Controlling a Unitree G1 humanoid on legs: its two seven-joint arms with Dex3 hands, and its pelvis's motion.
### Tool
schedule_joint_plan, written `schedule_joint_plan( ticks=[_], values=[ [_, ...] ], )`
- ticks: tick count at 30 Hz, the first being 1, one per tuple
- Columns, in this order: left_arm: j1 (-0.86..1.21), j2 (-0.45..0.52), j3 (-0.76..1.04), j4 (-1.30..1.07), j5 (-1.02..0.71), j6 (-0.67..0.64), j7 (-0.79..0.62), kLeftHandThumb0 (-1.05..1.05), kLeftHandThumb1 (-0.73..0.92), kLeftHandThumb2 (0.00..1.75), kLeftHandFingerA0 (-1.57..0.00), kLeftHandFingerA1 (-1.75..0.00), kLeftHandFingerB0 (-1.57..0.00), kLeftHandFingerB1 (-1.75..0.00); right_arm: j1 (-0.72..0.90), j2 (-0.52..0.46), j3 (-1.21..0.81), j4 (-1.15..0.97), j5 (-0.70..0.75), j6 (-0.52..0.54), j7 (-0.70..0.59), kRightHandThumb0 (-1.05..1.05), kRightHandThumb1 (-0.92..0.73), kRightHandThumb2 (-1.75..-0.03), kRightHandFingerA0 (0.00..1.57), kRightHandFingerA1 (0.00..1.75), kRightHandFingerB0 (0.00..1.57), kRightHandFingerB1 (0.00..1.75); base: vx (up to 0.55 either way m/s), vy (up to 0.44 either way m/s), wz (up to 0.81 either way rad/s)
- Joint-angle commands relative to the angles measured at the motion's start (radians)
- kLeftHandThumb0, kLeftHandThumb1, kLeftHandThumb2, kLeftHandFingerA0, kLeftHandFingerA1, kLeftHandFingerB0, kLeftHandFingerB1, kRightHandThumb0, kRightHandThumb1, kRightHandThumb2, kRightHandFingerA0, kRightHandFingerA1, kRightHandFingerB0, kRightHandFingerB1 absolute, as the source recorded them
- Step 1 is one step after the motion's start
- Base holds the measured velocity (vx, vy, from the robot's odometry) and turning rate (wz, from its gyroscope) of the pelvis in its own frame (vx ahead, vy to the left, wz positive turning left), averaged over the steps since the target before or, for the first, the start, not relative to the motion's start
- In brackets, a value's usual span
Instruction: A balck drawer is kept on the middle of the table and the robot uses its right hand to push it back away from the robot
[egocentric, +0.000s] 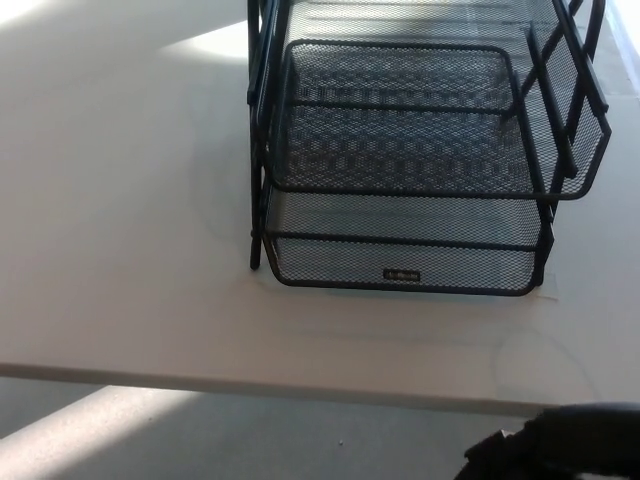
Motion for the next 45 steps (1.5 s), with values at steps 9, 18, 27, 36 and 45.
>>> schedule_joint_plan(
  ticks=[9,18,27,36,45],
  values=[
    [0.011,0.022,0.007,0.012,0.009,-0.007,0.003,-0.55,0.74,0.63,-0.49,-0.38,-0.34,-0.32,0.093,0.032,-0.042,0.483,-0.175,-0.114,-0.389,-0.54,-0.61,-0.99,0.38,0.57,0.21,0.46,0.0,0.0,0.0],
    [0.009,0.025,0.004,0.013,0.013,-0.004,0.001,-0.56,0.72,0.63,-0.45,-0.37,-0.31,-0.32,0.073,0.057,-0.006,0.697,-0.221,-0.135,-0.481,-0.52,-0.77,-0.62,0.45,0.4,0.36,0.34,0.0,0.0,0.0],
    [0.014,0.025,0.011,0.009,0.004,-0.009,-0.007,-0.56,0.71,0.63,-0.45,-0.38,-0.31,-0.32,-0.037,0.147,0.078,1.073,-0.277,-0.152,-0.578,-0.54,-0.6,-0.97,0.4,0.57,0.26,0.48,0.0,0.0,0.0],
    [0.012,0.027,0.011,0.01,0.004,-0.005,-0.008,-0.56,0.72,0.62,-0.44,-0.37,-0.31,-0.32,-0.129,0.208,0.131,1.318,-0.296,-0.178,-0.59,-0.52,-0.58,-0.96,0.41,0.58,0.28,0.49,0.0,0.0,0.0],
    [0.016,0.023,0.019,0.004,0.013,0.008,0.032,-0.62,0.62,0.83,-0.2,-0.42,-0.1,-0.37,-0.166,0.226,0.144,1.409,-0.302,-0.226,-0.615,-0.54,-0.71,-0.62,0.47,0.42,0.41,0.36,0.0,0.0,0.0]
  ],
)
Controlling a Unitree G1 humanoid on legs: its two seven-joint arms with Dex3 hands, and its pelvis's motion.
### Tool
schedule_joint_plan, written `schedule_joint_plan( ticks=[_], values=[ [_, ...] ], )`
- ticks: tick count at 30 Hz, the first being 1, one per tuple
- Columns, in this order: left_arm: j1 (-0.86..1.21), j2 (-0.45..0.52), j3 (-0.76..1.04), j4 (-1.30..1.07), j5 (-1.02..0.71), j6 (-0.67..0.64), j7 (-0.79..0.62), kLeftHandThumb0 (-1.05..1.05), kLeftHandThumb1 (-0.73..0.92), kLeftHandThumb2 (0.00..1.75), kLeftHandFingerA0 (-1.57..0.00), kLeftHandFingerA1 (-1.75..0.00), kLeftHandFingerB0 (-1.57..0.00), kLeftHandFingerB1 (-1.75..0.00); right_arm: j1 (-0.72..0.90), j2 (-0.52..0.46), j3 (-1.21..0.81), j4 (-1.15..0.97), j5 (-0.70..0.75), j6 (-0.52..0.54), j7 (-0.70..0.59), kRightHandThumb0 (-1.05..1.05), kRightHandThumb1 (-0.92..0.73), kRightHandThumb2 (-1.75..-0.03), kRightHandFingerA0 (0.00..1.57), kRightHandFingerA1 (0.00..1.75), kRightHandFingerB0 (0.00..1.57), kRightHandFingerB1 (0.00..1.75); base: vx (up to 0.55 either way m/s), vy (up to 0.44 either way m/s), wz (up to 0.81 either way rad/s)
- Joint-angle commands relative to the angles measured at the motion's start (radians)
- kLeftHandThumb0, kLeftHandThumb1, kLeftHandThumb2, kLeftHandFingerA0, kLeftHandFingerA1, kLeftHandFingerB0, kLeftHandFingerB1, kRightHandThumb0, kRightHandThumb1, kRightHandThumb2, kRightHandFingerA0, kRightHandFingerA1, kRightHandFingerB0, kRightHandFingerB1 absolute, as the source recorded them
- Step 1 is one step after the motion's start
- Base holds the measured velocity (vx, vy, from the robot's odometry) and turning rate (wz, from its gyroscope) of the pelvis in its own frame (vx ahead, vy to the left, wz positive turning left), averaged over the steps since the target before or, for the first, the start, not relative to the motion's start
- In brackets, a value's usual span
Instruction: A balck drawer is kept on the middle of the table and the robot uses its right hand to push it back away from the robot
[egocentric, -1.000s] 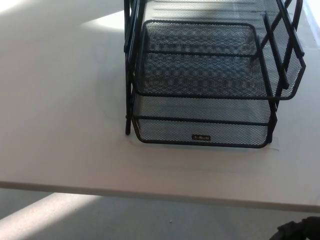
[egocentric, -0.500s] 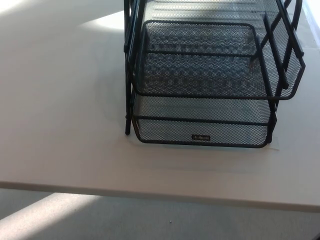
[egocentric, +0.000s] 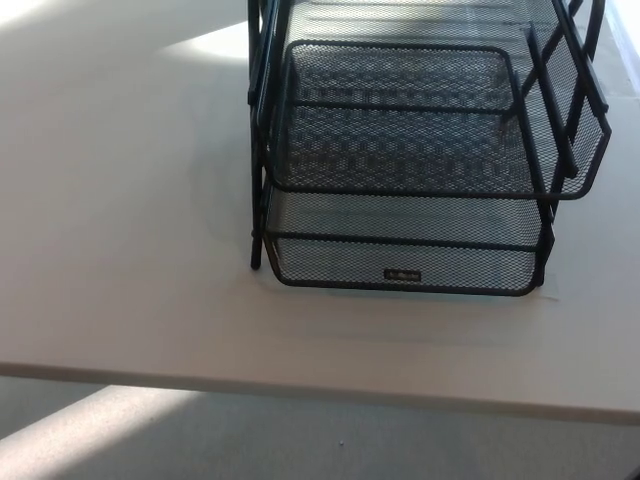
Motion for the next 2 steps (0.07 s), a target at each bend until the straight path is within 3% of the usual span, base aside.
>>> schedule_joint_plan(
  ticks=[1,2],
  values=[
    [0.01,0.022,0.005,0.005,0.015,0.009,0.029,-0.62,0.62,0.83,-0.2,-0.42,-0.1,-0.37,-0.028,0.005,0.011,0.075,-0.043,-0.066,-0.066,-0.54,-0.71,-0.62,0.47,0.42,0.41,0.36,0.0,0.0,0.0],
    [0.015,0.023,0.006,-0.001,0.015,0.002,0.04,-0.62,0.61,0.84,-0.21,-0.43,-0.11,-0.38,-0.032,0.008,0.006,0.083,-0.037,-0.058,-0.064,-0.51,-0.57,-0.96,0.4,0.58,0.25,0.48,0.0,0.0,0.0]
  ],
)
